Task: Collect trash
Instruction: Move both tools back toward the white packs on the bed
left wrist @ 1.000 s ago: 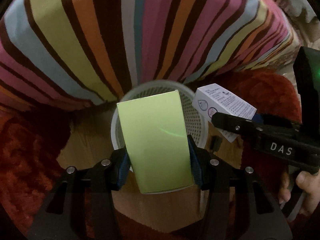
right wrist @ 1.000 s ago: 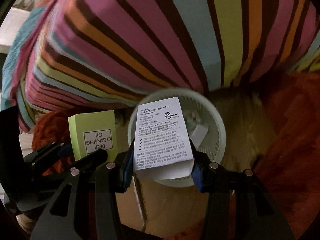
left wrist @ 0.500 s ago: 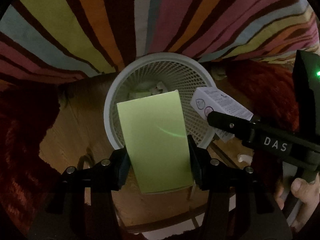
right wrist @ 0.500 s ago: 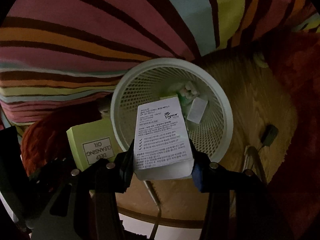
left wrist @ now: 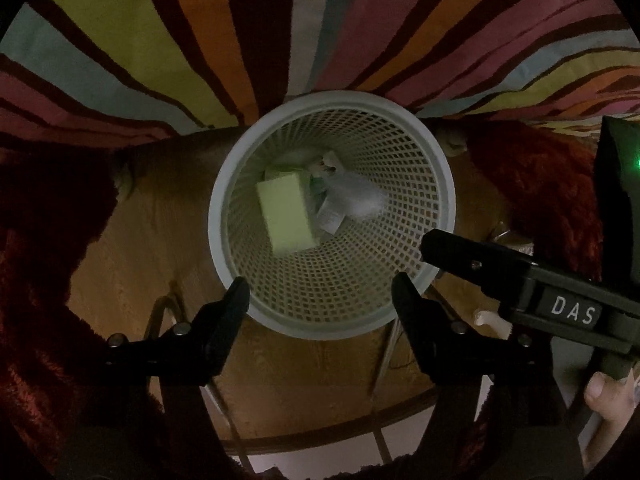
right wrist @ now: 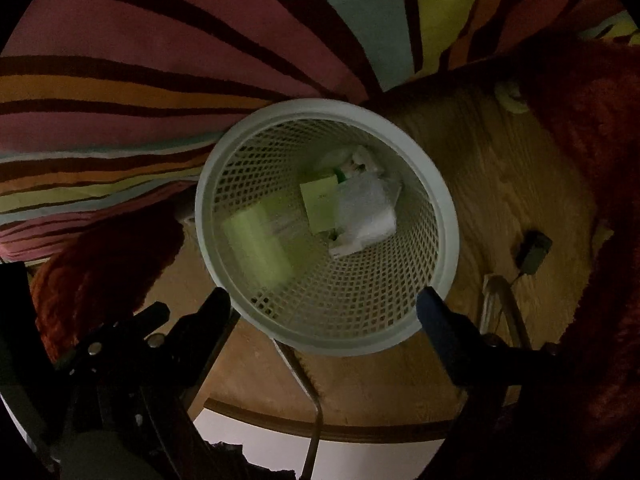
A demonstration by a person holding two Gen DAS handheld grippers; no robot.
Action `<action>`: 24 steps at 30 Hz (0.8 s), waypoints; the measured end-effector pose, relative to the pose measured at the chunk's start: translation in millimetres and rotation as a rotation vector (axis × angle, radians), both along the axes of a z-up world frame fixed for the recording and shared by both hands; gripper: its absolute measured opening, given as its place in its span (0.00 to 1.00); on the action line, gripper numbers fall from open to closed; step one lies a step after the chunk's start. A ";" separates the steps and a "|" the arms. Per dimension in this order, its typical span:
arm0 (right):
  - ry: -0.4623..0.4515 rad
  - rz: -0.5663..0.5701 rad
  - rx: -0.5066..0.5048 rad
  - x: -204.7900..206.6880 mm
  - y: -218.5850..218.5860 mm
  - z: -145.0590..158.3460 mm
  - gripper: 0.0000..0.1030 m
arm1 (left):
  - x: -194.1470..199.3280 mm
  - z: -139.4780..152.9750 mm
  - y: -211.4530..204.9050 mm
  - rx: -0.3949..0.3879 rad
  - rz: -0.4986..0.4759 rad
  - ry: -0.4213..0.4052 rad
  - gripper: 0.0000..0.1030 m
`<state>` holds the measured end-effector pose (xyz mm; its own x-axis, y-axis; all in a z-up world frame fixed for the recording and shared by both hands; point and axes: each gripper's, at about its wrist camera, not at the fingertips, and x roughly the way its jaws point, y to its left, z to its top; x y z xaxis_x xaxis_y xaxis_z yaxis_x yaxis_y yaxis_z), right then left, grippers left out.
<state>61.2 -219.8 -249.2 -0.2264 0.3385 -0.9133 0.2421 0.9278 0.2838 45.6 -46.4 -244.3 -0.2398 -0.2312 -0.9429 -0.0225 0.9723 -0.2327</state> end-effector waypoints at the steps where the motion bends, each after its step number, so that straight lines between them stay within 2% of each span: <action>1: 0.000 0.002 -0.001 -0.3 0.6 0.1 0.87 | -0.1 0.1 0.2 0.001 0.001 0.000 0.70; 12: -0.036 0.022 -0.015 0.0 2.0 6.7 0.87 | -0.9 8.8 2.7 0.012 0.011 -0.039 0.70; 14: -0.058 0.038 -0.017 0.3 5.0 11.0 0.92 | -1.0 12.6 5.1 0.026 0.018 -0.057 0.70; 24: -0.194 0.067 0.001 -1.7 5.9 45.8 0.92 | -2.2 37.6 8.8 0.072 0.012 -0.157 0.70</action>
<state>59.5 -213.9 -203.4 -0.0684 0.3293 -0.9417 0.1203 0.9398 0.3199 43.5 -37.6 -206.7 -0.0859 -0.1638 -0.9828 -0.0027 0.9864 -0.1641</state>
